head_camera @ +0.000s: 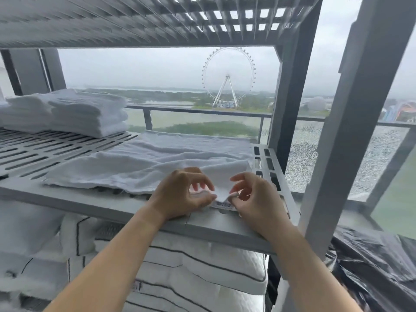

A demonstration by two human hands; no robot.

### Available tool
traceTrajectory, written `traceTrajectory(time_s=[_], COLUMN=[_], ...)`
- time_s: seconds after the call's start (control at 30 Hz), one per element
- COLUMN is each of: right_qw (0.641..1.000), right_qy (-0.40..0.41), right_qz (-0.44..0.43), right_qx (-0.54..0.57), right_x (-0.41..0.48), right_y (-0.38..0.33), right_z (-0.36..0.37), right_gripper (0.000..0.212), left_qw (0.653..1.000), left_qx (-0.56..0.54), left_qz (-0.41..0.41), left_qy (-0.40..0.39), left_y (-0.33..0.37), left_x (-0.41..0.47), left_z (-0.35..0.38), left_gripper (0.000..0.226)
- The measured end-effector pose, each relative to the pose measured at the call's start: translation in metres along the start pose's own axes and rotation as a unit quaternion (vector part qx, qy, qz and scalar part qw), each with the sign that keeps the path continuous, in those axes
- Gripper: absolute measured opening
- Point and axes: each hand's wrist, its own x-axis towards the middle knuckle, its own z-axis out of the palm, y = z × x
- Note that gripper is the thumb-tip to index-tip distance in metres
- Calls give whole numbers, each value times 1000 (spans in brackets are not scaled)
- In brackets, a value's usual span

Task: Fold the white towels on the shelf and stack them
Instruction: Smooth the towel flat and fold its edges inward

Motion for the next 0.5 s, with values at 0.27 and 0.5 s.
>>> traceTrajectory(time_s=[0.27,0.5], right_qw=[996,995], right_qy=[4,8], right_qz=[81,99], right_qx=[-48,-11], right_x=[4,7], right_y=[10,8], right_z=[-1,-1], right_gripper=[10,10], left_qw=[1000,999], left_qx=[-3,10], left_qz=[-22,-35], left_qy=[-22,-19], left_y=[-6,-4], left_x=[3,0], left_z=[2,1], left_gripper=[23,4])
